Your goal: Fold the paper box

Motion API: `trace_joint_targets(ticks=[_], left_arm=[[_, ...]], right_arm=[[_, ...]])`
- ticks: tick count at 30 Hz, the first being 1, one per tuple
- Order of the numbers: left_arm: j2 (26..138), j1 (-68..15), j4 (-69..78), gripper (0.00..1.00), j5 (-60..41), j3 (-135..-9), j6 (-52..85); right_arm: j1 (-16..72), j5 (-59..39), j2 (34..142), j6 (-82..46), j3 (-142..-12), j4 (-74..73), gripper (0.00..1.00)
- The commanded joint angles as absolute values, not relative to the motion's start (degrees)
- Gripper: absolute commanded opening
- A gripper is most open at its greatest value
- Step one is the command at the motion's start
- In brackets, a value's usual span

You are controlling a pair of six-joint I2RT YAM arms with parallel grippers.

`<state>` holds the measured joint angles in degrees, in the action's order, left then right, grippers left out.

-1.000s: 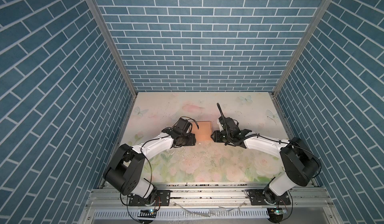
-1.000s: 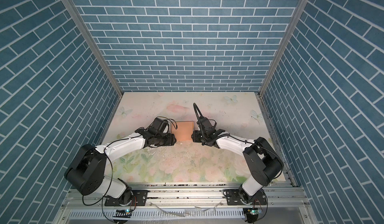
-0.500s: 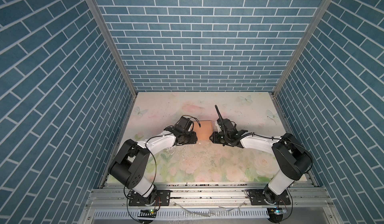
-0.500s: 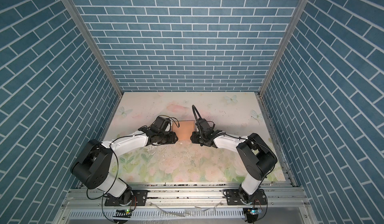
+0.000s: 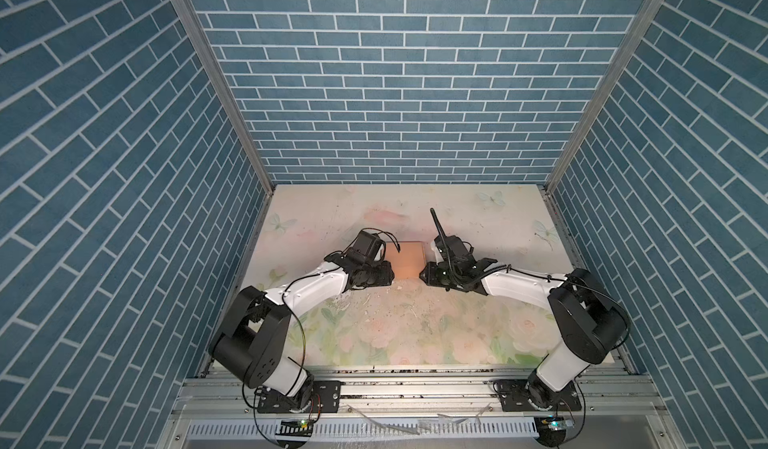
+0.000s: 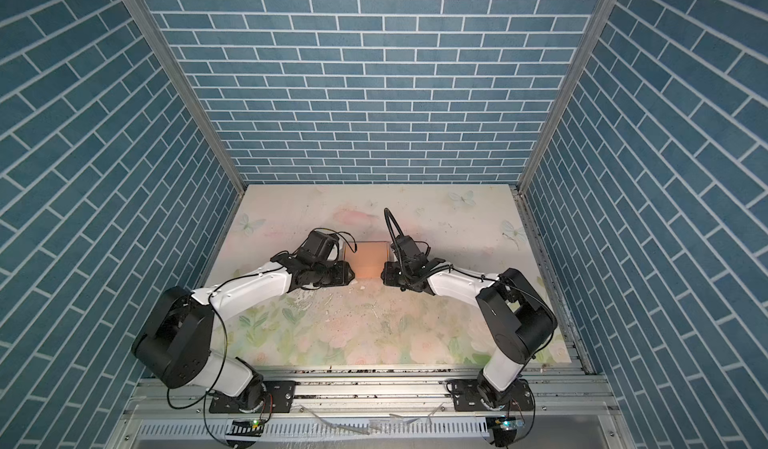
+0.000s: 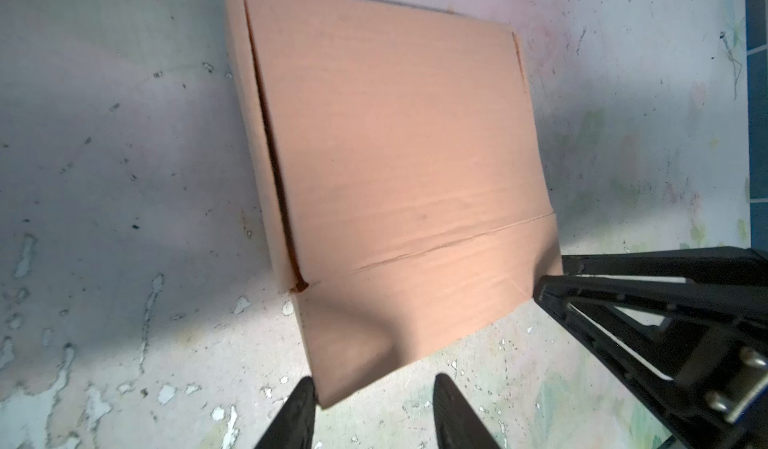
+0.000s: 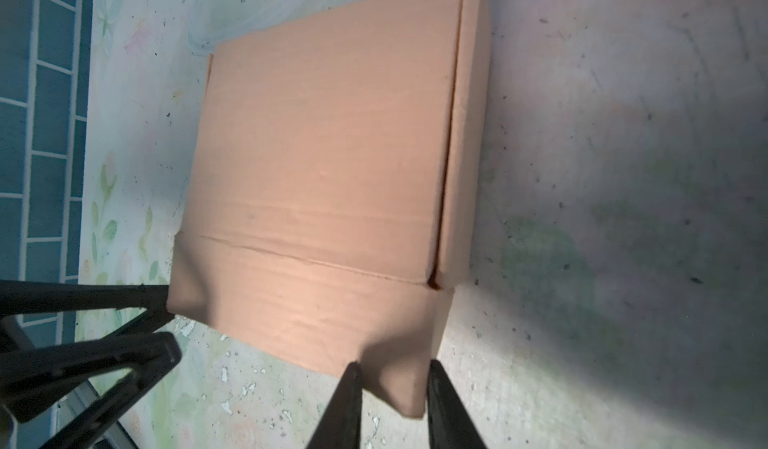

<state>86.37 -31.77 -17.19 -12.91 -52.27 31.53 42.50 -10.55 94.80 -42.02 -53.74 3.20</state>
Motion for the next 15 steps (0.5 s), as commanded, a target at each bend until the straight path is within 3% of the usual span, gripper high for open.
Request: trace_joint_targets(ticks=[1,15], left_arm=[[85.08,-31.82,-18.57,0.48,-13.36,-53.45,31.14],[88.74,-31.83,-16.2,0.48,-13.38,-51.47,30.67]], right_arm=[[43.06,-11.1,92.32,-41.94,-56.38,6.46,0.29],[43.06,-10.39,94.65,-40.51,-56.52,7.75,0.31]])
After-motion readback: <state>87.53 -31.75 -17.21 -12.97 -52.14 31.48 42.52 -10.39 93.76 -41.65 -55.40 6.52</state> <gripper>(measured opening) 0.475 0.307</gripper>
